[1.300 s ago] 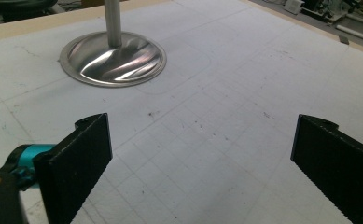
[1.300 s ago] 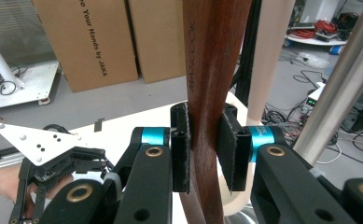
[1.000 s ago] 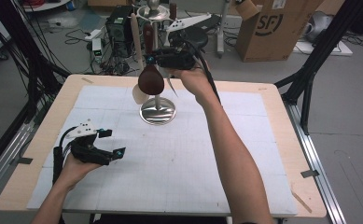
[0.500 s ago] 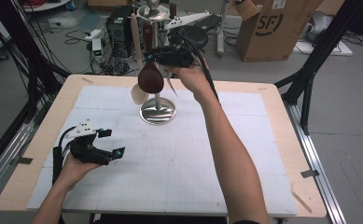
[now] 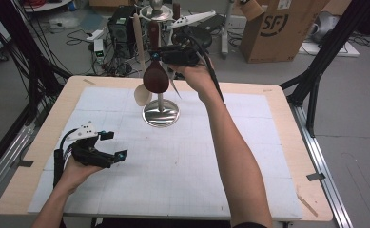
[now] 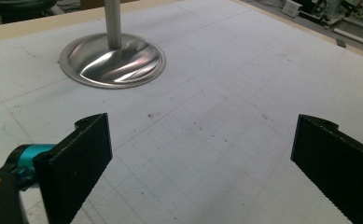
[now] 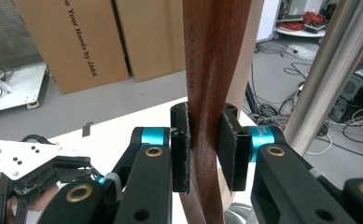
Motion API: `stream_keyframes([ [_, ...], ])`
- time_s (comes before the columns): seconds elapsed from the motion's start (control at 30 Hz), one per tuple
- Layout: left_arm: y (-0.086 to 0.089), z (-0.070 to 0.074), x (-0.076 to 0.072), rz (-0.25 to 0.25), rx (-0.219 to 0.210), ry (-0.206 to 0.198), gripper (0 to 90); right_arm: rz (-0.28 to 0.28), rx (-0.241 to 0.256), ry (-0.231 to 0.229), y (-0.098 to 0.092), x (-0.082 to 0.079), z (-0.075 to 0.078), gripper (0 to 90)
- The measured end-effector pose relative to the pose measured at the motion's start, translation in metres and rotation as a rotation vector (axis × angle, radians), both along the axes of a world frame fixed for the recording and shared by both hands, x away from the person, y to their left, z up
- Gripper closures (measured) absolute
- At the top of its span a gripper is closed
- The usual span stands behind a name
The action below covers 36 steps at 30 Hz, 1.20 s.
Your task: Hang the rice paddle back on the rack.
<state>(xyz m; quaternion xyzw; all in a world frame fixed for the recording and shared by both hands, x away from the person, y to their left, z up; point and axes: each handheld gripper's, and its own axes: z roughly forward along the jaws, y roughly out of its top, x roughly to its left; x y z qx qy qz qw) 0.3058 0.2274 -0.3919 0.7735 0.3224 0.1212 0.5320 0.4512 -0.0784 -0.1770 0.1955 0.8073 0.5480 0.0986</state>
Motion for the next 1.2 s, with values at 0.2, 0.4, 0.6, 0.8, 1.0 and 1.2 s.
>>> stream_keyframes([
  [0.2, 0.000, 0.000, 0.000, 0.000, -0.002, -0.001, 5.8, -0.009, -0.006, 0.005, 0.001, 0.002, -0.001, 76.2],
  [0.4, 0.000, 0.000, 0.000, -0.001, 0.002, -0.001, 5.8, -0.014, -0.009, 0.005, 0.001, 0.004, 0.000, 76.1],
  [0.6, 0.000, 0.000, 0.000, -0.001, -0.002, 0.001, 5.8, -0.024, -0.014, 0.003, 0.002, 0.007, 0.000, 75.9],
  [0.8, -0.001, 0.000, -0.001, -0.003, -0.002, 0.003, 5.8, -0.034, -0.011, 0.008, 0.002, 0.010, -0.002, 75.8],
  [1.0, -0.001, 0.000, -0.001, -0.005, -0.002, 0.004, 5.8, -0.048, -0.007, 0.016, 0.002, 0.011, -0.003, 75.6],
  [1.2, -0.001, 0.000, -0.001, -0.004, -0.003, 0.005, 5.8, -0.057, 0.006, 0.010, 0.003, 0.012, -0.003, 74.6],
])
